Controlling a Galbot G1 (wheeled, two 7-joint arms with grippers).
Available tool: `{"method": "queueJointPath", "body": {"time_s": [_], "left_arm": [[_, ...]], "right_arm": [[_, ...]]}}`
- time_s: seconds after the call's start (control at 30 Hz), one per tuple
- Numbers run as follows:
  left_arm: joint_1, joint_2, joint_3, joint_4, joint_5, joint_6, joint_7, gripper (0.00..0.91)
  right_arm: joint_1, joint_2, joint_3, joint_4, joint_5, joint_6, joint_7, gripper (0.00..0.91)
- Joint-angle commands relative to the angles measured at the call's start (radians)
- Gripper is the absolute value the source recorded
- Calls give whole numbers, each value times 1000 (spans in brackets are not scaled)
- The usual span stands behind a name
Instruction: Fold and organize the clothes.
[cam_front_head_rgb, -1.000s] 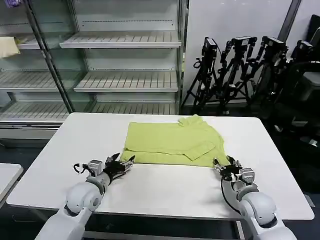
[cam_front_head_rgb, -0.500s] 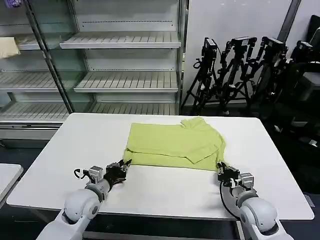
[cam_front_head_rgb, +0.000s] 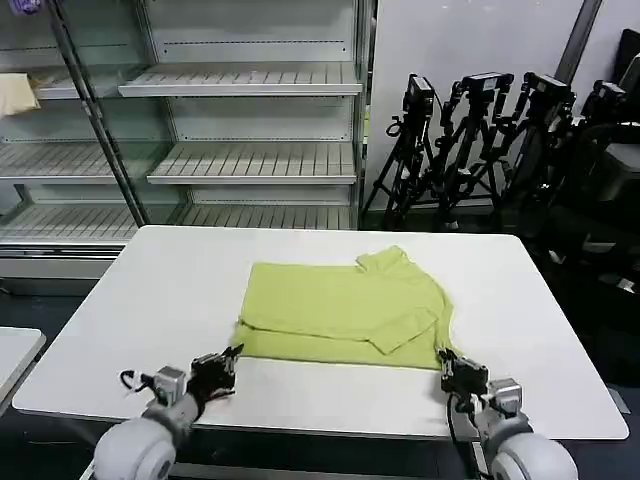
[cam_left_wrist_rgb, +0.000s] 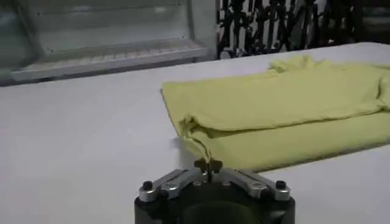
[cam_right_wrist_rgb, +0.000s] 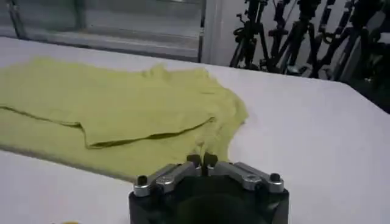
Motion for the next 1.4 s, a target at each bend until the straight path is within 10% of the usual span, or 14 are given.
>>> {"method": "queueJointPath", "body": {"time_s": [0.03,0.07,0.1,0.5,0.9,1.4], "left_arm": [[298,17,-143,-208,66,-14,-3,10],[304,13,-139,-214,79,-6,-6,312],[308,12,-138,-222,86,2,-6,907],[249,39,-217,-315,119,15,-44,907],[-357,45,56,123,64,-43,-9,907],[-686,-4,253,565,-113,14,111,907]], "right_arm": [[-203,6,62,148,-57,43,-20,383],[-215,5,65,157,-68,42,-21,907],[-221,3,67,162,-76,37,-24,907],[-114,-26,156,286,35,-28,-17,907],[670,13,-246,-284,96,-58,178,907],[955,197,-409,-821,59,-47,239,907]]}}
